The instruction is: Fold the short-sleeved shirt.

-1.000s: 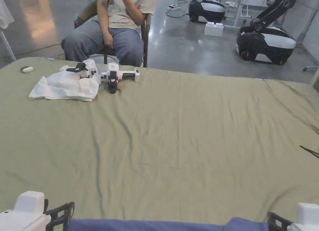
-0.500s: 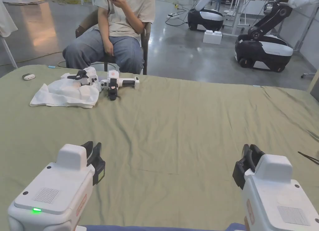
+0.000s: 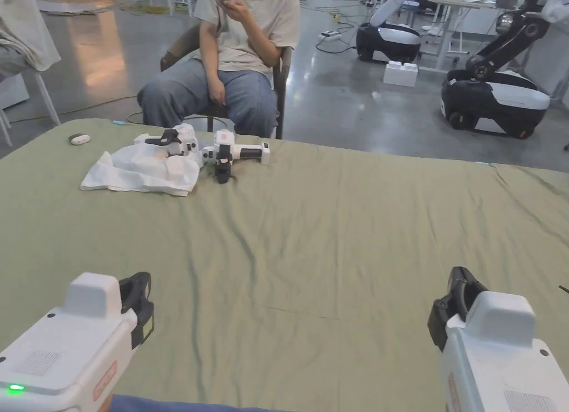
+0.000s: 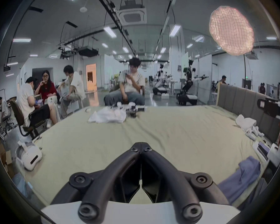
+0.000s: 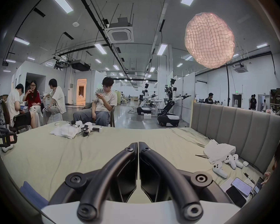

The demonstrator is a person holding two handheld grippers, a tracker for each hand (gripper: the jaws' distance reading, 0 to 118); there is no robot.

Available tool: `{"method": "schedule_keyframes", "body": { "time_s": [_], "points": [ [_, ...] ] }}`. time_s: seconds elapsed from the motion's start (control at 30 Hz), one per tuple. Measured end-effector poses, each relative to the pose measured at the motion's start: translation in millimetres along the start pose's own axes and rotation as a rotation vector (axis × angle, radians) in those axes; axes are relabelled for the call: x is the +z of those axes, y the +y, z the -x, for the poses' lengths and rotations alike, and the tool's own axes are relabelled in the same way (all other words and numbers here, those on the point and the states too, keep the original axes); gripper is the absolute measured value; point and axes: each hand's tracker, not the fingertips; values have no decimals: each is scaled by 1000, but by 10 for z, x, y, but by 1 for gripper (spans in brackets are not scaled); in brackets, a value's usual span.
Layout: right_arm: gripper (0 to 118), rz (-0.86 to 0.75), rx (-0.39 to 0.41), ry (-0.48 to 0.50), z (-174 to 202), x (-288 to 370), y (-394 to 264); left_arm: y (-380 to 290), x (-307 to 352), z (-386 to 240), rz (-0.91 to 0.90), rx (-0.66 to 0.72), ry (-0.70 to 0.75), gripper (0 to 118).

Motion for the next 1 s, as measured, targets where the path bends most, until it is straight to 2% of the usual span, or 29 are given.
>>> {"method": "schedule_keyframes", "body": {
  "time_s": [0.07, 0.17, 0.23, 0.27, 0.33, 0.43, 0.47, 0.5, 0.6, 0.7, 0.77, 0.87, 0.93, 0.97, 1.0],
  "points": [
    [0, 21, 5, 8, -25, -15, -30, -144, 12, 258, 88, 30, 2, 0],
    [0, 65, 13, 15, -45, -34, -84, -306, -38, 580, 296, 130, -84, 1],
    [0, 91, 15, 24, -49, -41, -131, -487, -136, 808, 446, 214, -164, 12],
    [0, 104, 15, 25, -49, -47, -148, -569, -231, 937, 489, 259, -211, 20],
    [0, 127, 13, 36, -52, -48, -186, -774, -320, 1157, 554, 401, -311, 58],
    [0, 154, 17, 41, -51, -43, -229, -1020, -426, 1320, 650, 488, -324, 75],
    [0, 158, 20, 40, -51, -41, -245, -1094, -456, 1369, 662, 504, -345, 84],
    [0, 163, 23, 36, -46, -28, -254, -1171, -503, 1428, 674, 531, -370, 87],
    [0, 181, 20, 38, -63, -29, -270, -1409, -633, 1553, 758, 685, -454, 86],
    [0, 192, 22, 31, -75, -26, -291, -1510, -629, 1666, 676, 807, -540, 85],
    [0, 198, 18, 29, -78, -22, -294, -1618, -688, 1677, 701, 903, -596, 82],
    [0, 203, 14, 27, -72, -23, -300, -1720, -748, 1599, 713, 871, -626, 62],
    [0, 208, 12, 26, -50, -22, -307, -1739, -784, 1534, 720, 807, -598, 22],
    [0, 211, 8, 28, -44, -26, -311, -1664, -723, 1311, 746, 778, -563, 13],
    [0, 213, 0, 32, -37, -30, -316, -1673, -726, 1267, 758, 768, -546, 12]
  ]
}}
